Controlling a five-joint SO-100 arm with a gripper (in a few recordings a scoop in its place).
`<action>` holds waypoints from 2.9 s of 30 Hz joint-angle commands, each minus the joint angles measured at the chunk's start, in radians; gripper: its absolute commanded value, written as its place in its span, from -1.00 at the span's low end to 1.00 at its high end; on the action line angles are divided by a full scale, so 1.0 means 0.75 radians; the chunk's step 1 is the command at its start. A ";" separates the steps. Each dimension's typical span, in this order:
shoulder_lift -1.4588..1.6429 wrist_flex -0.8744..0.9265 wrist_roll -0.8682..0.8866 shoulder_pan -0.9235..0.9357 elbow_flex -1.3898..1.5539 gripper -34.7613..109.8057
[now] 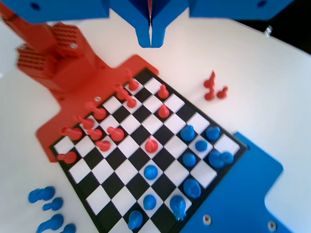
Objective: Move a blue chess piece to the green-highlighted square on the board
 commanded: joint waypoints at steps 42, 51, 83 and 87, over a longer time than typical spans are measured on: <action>-0.487 -0.309 0.260 -0.231 0.170 -0.35; -0.452 -0.360 0.211 -0.221 0.245 -0.35; -0.589 -0.532 0.153 -0.194 0.229 -0.35; -0.591 -0.565 0.151 -0.198 0.264 -0.35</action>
